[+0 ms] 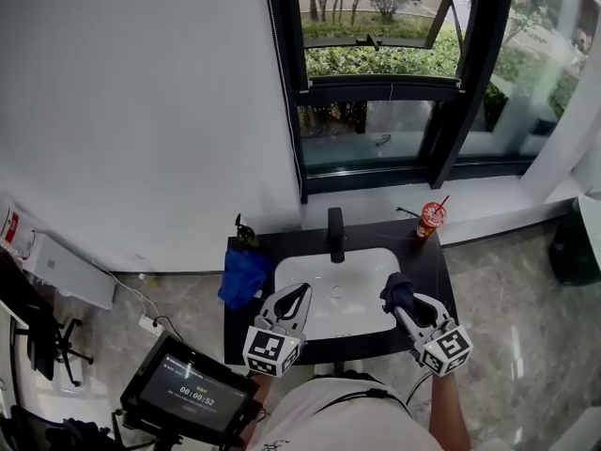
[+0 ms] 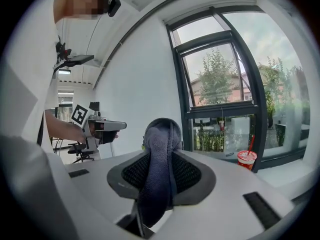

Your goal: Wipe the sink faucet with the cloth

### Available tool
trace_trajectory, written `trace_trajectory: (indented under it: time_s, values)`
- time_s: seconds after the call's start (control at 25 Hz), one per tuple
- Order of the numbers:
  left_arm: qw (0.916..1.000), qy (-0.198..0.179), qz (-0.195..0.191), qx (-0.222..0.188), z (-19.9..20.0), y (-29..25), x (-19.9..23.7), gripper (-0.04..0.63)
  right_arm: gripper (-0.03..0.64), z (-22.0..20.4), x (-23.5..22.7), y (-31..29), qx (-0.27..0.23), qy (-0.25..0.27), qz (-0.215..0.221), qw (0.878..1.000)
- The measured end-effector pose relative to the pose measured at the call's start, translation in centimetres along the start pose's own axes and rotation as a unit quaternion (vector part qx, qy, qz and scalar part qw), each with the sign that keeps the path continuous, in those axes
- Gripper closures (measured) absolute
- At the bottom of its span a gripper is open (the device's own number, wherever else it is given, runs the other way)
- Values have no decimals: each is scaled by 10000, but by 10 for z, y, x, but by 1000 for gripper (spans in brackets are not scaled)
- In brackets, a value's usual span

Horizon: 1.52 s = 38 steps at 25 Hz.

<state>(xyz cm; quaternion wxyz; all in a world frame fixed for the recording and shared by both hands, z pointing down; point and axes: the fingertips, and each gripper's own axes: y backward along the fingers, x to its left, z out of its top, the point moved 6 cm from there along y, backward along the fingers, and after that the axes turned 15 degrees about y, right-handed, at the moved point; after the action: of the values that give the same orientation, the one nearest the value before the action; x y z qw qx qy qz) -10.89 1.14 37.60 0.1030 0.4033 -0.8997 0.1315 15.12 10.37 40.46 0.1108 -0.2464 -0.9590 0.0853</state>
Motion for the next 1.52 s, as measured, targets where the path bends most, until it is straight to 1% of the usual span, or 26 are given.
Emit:
trace_trajectory:
  time_s: [0.12,0.2,0.32,0.44,0.6,0.76,1.12,1.2,1.36,1.44,1.52]
  values:
    - [9999,-27,-117,21,-5,7,0,601,495,0,19,4,-18,-60,-53,10000]
    - [9998,-11,-178,18,-10,11,-4,601,495,3,30,11,-141,-186,-101,9997]
    - [9997,19,-229,10,-8,7,-5,601,495,10,34,9,-255,-300,-131,9991]
    - [9996,15,-291,-37,-5,3,-14,601,495,11,36,9,-116,-149,-80,9998]
    - [9996,-24,-284,-90,-4,7,-28,601,495,9,40,13,-5,-124,-27,9999]
    - [9997,-112,-171,-98,-18,32,-67,601,495,6,58,53,-136,-58,127,9998]
    - [9996,-70,200,-159,-56,103,-164,601,495,-7,96,146,-277,44,380,9989]
    - [9994,-38,287,-206,-67,120,-189,602,495,-12,106,171,-298,-13,413,9987]
    - [9981,180,541,-222,-98,157,-226,601,495,-27,132,214,-337,-163,560,9977]
    - [9976,177,642,-180,-108,179,-243,601,495,-30,148,231,-318,-161,653,9972]
    - [9975,114,680,-149,-108,203,-254,601,495,-24,164,246,-313,-172,694,9969]
